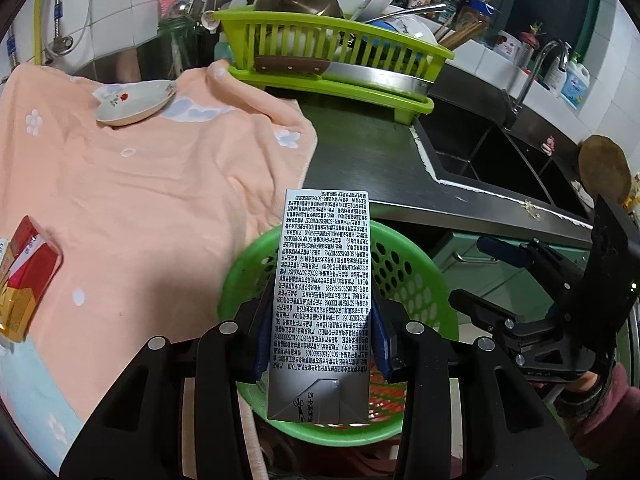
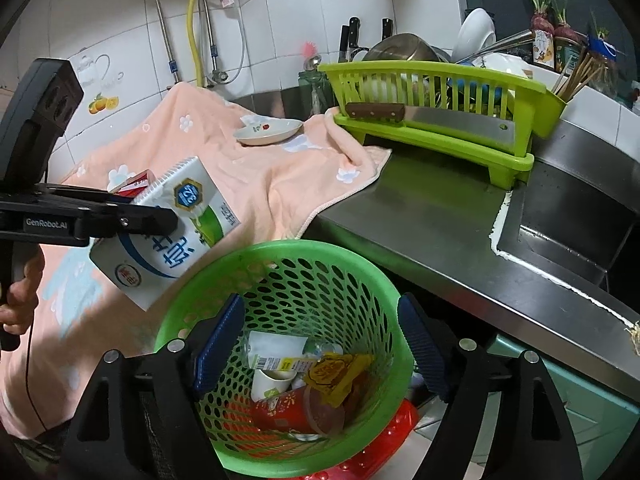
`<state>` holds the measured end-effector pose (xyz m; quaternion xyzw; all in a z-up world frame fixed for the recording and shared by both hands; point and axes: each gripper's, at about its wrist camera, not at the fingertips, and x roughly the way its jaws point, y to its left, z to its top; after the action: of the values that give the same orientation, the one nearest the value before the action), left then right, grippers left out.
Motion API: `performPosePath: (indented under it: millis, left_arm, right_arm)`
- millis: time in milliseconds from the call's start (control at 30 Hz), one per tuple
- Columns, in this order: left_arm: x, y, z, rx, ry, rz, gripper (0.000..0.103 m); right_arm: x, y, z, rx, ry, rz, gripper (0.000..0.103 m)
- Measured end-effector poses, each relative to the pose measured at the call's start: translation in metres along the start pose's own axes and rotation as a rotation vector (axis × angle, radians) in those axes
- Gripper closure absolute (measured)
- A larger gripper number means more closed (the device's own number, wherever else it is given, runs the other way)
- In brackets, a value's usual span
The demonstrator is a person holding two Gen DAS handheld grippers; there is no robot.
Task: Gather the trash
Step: 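Drop the white milk carton into the green basket with the left tool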
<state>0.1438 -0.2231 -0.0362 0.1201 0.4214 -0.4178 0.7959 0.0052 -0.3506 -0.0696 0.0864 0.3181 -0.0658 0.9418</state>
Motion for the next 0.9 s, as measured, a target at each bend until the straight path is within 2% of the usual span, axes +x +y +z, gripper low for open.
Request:
performPosePath:
  millis: [200, 300, 467, 700, 900]
  left_arm:
    - [0.008, -0.009, -0.001, -0.002, 0.018, -0.030, 0.061]
    - [0.008, -0.012, -0.003, 0.002, 0.016, -0.025, 0.049]
    - [0.000, -0.007, -0.003, -0.002, -0.005, -0.005, 0.043]
    - [-0.010, 0.014, -0.006, -0.026, -0.015, 0.043, 0.040]
    - [-0.028, 0.044, -0.008, -0.060, -0.035, 0.115, 0.038]
  right_arm:
    - [-0.006, 0.000, -0.001, 0.000, -0.016, 0.003, 0.024]
    - [-0.006, 0.001, -0.001, 0.002, -0.015, 0.003, 0.024]
    - [-0.004, 0.003, 0.000, -0.002, -0.009, 0.013, 0.024]
    - [-0.002, 0.013, 0.005, -0.019, -0.010, 0.029, 0.024]
    - [0.003, 0.018, 0.011, -0.021, -0.005, 0.049, 0.022]
